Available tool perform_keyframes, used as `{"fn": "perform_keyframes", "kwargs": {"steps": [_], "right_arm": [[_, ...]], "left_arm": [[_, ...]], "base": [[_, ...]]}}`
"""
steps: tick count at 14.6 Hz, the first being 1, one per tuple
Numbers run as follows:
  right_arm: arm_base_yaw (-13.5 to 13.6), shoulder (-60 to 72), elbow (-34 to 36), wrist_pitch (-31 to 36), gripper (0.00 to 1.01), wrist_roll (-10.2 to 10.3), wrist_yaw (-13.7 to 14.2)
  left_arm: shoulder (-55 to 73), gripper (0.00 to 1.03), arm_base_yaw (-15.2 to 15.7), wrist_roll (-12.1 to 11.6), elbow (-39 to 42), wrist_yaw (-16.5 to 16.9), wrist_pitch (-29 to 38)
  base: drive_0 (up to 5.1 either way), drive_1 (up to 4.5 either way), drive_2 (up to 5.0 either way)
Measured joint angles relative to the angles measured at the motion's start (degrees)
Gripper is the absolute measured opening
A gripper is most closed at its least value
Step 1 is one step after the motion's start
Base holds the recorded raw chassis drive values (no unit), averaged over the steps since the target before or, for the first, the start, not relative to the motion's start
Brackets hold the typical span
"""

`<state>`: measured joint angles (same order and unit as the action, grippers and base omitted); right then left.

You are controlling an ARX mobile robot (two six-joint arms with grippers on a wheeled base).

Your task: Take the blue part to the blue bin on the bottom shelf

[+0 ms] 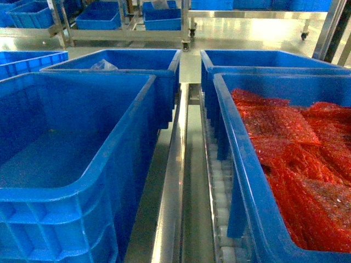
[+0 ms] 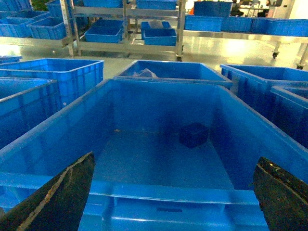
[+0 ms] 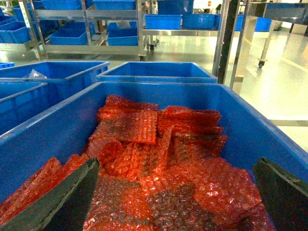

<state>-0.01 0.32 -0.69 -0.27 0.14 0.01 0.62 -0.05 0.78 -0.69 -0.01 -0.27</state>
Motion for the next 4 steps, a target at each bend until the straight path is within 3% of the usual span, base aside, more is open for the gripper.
{"fn": "perform_keyframes", "kwargs": {"steps": [4], "right_arm": [[0.0, 0.0, 0.0, 0.0, 0.98, 0.0, 0.0]], "left_arm": [[0.0, 0.98, 0.0, 0.0, 0.0, 0.0, 0.0]], "base": [[0.0, 0.00, 0.0]]}}
